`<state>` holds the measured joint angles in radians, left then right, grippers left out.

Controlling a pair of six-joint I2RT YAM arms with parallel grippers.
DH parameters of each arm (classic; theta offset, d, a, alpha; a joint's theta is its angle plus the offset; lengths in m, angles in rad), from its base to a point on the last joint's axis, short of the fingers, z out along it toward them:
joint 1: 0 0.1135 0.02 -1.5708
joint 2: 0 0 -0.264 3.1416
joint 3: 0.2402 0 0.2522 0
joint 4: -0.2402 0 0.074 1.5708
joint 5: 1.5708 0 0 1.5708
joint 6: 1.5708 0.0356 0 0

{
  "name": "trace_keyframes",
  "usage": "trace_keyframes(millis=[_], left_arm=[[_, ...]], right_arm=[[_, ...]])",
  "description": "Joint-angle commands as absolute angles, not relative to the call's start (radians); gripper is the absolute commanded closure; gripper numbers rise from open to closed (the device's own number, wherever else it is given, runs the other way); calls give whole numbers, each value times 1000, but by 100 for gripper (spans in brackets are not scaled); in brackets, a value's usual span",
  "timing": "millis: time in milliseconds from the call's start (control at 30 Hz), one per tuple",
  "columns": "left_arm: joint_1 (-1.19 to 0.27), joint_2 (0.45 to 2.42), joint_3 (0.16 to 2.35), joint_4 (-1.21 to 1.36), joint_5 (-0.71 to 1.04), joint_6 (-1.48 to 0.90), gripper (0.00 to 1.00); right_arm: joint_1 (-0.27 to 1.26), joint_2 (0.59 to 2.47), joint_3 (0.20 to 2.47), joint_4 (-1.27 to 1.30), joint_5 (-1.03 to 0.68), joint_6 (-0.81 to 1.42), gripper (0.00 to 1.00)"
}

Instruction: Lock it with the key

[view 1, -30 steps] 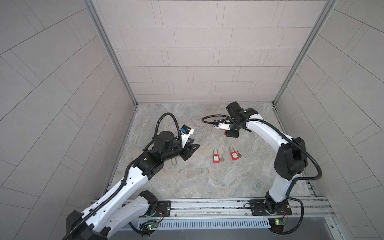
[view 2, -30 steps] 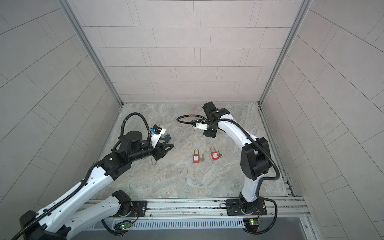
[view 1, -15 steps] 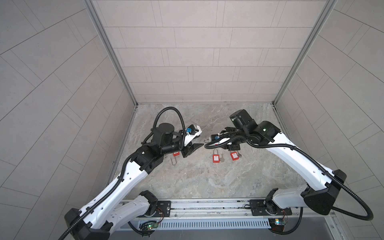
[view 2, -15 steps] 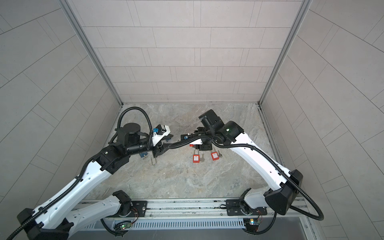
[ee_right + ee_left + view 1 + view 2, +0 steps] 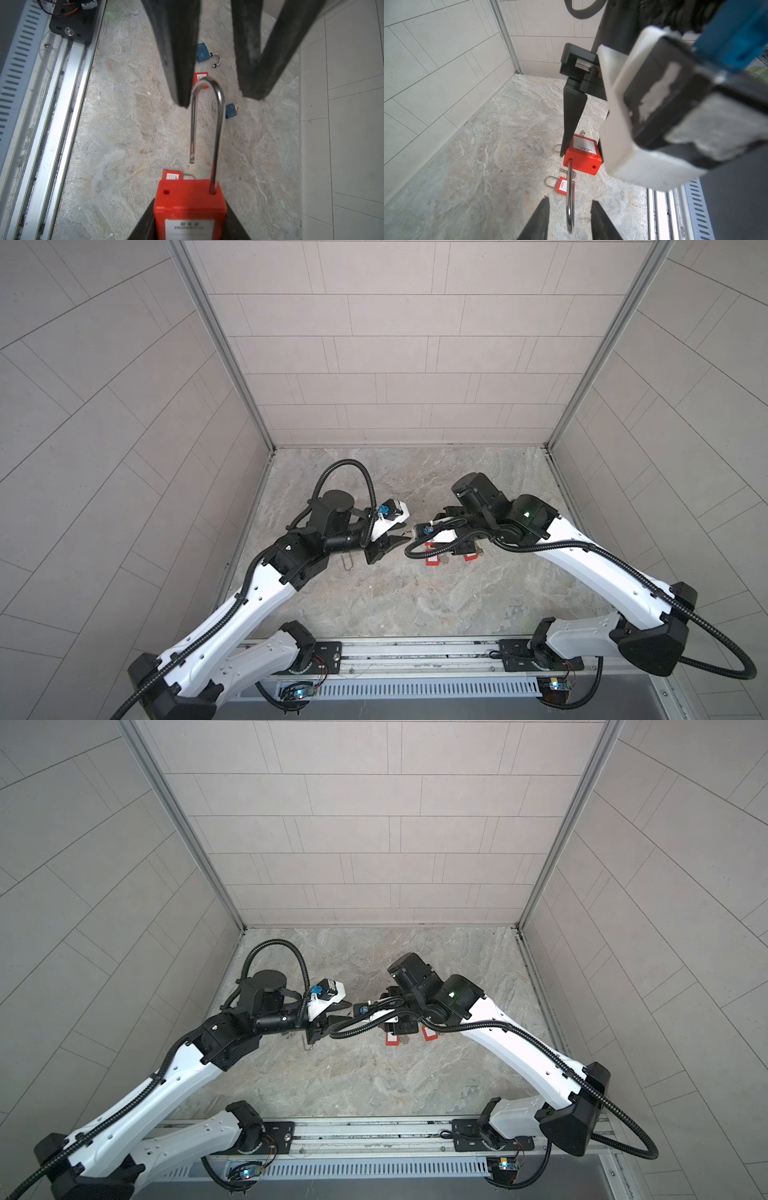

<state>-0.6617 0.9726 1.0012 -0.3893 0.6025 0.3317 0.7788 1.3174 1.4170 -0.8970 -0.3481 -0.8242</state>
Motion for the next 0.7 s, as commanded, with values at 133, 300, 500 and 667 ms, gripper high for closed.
trace_keyframes(millis=[133, 300, 500, 667], left_arm=[[-666, 988, 1005, -396, 614, 359, 78], [-667, 997, 1002, -363, 631, 336, 92], [-669, 1015, 991, -290, 678, 287, 100], [-671, 1020, 943, -140, 698, 190, 100]], right_arm=[[787, 1278, 1430, -857, -334, -798, 72], [794, 1288, 1422, -868, -325, -801, 72], [800, 1286, 1411, -840, -296, -764, 58], [801, 1277, 1408, -909, -245, -750, 34]])
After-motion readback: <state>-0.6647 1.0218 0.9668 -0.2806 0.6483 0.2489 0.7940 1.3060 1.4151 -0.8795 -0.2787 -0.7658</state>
